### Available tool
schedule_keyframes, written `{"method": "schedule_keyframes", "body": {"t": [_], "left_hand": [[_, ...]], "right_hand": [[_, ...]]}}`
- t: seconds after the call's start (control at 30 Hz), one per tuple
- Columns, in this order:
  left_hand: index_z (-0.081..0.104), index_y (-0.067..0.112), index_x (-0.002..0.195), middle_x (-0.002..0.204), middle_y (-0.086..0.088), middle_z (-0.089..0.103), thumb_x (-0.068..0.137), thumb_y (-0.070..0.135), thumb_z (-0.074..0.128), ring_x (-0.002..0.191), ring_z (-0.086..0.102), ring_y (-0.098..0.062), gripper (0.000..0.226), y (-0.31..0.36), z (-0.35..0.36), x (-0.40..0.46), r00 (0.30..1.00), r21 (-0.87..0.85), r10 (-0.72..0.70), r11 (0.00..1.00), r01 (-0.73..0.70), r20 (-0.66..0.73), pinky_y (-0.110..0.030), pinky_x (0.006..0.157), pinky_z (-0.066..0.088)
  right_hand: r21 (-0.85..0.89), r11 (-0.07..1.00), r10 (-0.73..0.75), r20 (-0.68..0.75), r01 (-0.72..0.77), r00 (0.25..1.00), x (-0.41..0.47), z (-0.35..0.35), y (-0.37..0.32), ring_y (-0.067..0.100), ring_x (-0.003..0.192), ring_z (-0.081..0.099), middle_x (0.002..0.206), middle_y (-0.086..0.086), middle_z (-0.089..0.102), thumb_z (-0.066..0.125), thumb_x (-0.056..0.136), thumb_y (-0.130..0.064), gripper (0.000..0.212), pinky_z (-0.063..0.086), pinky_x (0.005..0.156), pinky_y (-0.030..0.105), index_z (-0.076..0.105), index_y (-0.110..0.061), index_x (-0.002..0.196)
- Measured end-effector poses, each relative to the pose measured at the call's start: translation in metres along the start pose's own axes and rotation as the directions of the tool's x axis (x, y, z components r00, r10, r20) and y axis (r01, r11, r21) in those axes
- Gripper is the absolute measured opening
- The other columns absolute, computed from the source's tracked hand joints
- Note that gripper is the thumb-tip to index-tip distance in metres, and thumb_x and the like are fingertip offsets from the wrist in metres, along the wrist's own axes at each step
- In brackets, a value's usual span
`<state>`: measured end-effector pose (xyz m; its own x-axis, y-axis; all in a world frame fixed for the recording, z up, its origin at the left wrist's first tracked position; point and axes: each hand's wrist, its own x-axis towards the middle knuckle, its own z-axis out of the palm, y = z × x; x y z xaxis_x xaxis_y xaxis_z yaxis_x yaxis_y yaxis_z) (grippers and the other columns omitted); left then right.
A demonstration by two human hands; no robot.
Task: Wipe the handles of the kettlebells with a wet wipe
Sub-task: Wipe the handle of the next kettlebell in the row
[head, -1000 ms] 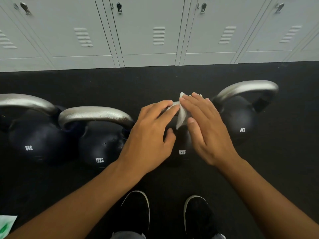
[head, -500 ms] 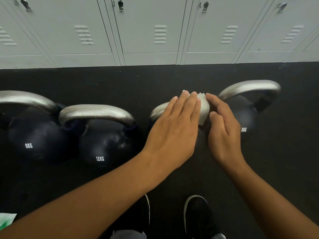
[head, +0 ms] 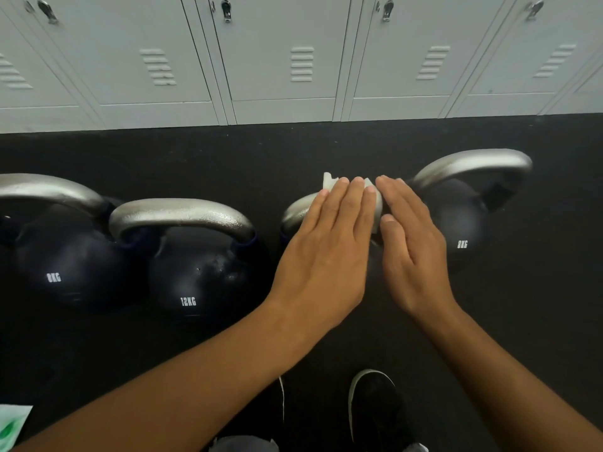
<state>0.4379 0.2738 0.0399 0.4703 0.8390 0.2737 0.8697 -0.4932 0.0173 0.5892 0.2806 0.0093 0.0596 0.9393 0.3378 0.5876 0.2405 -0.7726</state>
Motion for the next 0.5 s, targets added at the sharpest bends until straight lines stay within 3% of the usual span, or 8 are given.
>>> {"method": "schedule_keyframes", "body": {"t": [0.07,0.2,0.37,0.5], "left_hand": [[0.018,-0.001,0.161,0.167,-0.022,0.024,0.101,0.025,0.054,0.156,0.022,-0.034,0.074,-0.006,-0.002,-0.001,0.999,-0.017,-0.035,0.999,0.035,0.006,-0.047,0.127,0.023],[0.011,0.0,0.162,0.169,-0.022,0.017,0.101,0.038,0.054,0.158,0.018,-0.034,0.084,-0.005,-0.007,-0.007,0.992,-0.03,-0.114,0.993,0.116,0.06,-0.047,0.128,0.022],[0.004,-0.003,0.161,0.169,-0.025,0.011,0.1,0.035,0.054,0.158,0.013,-0.038,0.087,-0.002,-0.003,-0.004,0.997,0.077,-0.015,0.997,0.01,0.069,-0.049,0.128,0.018],[0.012,0.001,0.161,0.166,-0.021,0.024,0.097,0.042,0.06,0.154,0.025,-0.035,0.09,-0.01,-0.005,0.007,0.997,0.041,-0.019,0.999,0.016,0.077,-0.046,0.128,0.021]], "right_hand": [[0.01,1.0,-0.008,-0.013,0.009,1.0,0.0,0.0,0.0,0.009,0.151,0.038,0.157,0.0,0.05,0.036,0.103,-0.022,0.052,0.028,0.125,0.025,0.052,-0.012,0.152],[0.045,0.999,0.027,-0.046,-0.025,0.999,0.002,0.0,-0.003,0.005,0.142,0.045,0.151,-0.002,0.055,0.037,0.102,-0.018,0.049,0.034,0.121,0.025,0.057,-0.013,0.147],[0.024,1.0,0.007,-0.061,-0.005,0.998,0.001,0.004,-0.001,0.007,0.143,0.045,0.151,-0.001,0.054,0.035,0.102,-0.021,0.051,0.034,0.122,0.027,0.057,-0.011,0.147],[0.002,1.0,-0.004,-0.051,0.004,0.999,0.001,0.003,-0.001,0.002,0.142,0.043,0.15,-0.006,0.052,0.034,0.102,-0.025,0.052,0.03,0.12,0.017,0.055,-0.012,0.148]]}}
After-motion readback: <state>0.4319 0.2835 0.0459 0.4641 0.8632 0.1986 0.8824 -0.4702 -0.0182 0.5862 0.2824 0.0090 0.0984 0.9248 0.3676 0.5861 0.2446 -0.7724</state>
